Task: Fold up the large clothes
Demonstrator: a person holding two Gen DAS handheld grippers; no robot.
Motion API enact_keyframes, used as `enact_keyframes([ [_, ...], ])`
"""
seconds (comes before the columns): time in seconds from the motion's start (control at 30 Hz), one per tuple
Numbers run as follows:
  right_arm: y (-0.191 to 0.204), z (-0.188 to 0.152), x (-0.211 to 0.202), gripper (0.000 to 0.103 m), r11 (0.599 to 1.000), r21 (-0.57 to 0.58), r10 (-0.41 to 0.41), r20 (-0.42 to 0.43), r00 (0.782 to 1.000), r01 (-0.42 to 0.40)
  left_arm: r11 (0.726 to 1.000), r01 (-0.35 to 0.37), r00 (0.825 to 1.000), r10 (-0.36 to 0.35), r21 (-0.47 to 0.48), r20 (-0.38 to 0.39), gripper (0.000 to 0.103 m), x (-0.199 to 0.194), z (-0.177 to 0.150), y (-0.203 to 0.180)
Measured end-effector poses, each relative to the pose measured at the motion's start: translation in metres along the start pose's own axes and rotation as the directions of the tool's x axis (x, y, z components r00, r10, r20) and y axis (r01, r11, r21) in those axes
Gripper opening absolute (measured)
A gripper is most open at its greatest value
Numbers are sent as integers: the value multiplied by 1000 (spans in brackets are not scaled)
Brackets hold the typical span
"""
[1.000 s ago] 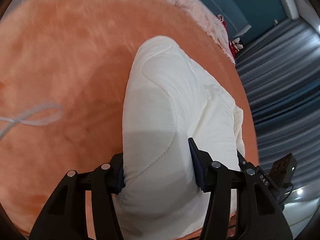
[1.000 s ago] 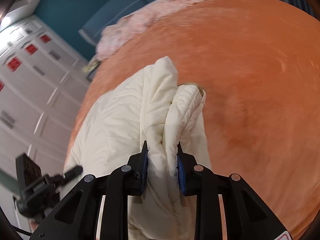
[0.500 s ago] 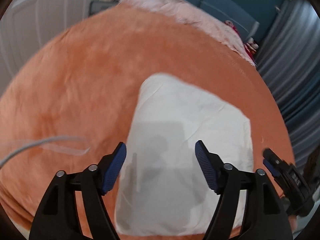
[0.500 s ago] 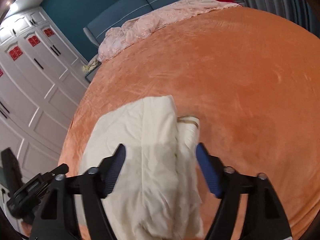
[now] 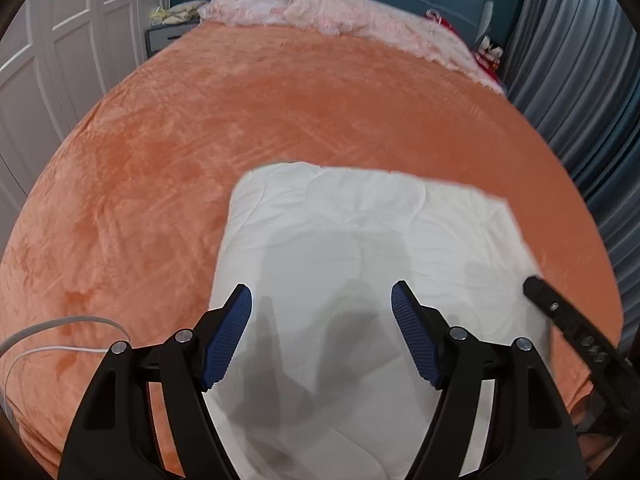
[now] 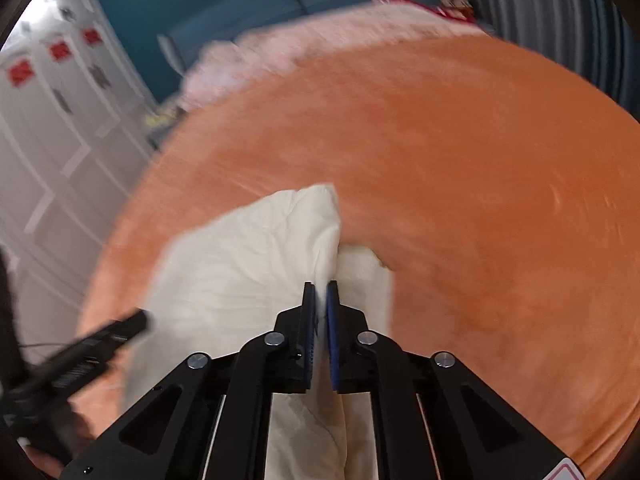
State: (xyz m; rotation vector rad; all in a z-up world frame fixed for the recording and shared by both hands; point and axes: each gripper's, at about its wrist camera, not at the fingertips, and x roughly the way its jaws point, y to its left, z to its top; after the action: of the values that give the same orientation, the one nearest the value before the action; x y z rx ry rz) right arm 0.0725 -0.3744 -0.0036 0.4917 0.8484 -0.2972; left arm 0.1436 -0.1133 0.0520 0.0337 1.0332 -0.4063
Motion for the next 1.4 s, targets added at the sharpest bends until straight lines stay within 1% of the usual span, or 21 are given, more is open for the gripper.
enact_keyframes([
  [0.07, -12, -10, 20, 4, 999, 38, 1, -48, 999, 1, 1000, -12, 1000, 12, 0, -20, 70, 14, -4, -1],
  [0.1, -13, -16, 25, 4, 999, 39, 3, -57, 998, 0, 999, -40, 999, 40, 18, -11, 70, 20, -8, -4],
  [0.23, -8, -24, 34, 4, 999, -23, -43, -63, 997, 42, 992, -97, 995, 95, 78, 31, 76, 29, -18, -12],
  [0.3, 0, -26, 41, 4, 997, -47, -60, -65, 996, 57, 992, -102, 994, 100, 76, 34, 79, 33, -20, -11],
  [0.37, -2, -32, 45, 4, 997, -55, -66, -68, 995, 62, 992, -105, 994, 102, 73, 37, 82, 36, -21, -10],
  [0.6, 0, -44, 54, 4, 990, -98, -107, -53, 993, 101, 986, -138, 989, 132, 93, 59, 87, 47, -26, -11],
  [1.03, 3, -53, 60, 4, 981, -134, -143, -16, 990, 140, 984, -150, 987, 144, 93, 76, 89, 58, -29, -8],
  [1.2, 7, -50, 56, 11, 977, -150, -156, -21, 987, 152, 986, -142, 988, 136, 91, 74, 89, 58, -29, -7],
  [1.27, 5, -44, 47, 14, 979, -132, -158, -26, 987, 153, 991, -108, 993, 104, 81, 51, 89, 53, -26, -1],
  [1.3, 3, -40, 37, 14, 983, -107, -151, -23, 988, 148, 993, -93, 995, 90, 72, 42, 89, 47, -24, 3],
  [1.33, 1, -35, 25, 15, 988, -74, -139, -9, 990, 138, 995, -80, 996, 78, 55, 38, 89, 40, -20, 10],
  [1.4, 3, -26, 3, 16, 994, -34, -106, 36, 994, 107, 997, -78, 996, 78, 11, 43, 88, 27, -12, 24],
])
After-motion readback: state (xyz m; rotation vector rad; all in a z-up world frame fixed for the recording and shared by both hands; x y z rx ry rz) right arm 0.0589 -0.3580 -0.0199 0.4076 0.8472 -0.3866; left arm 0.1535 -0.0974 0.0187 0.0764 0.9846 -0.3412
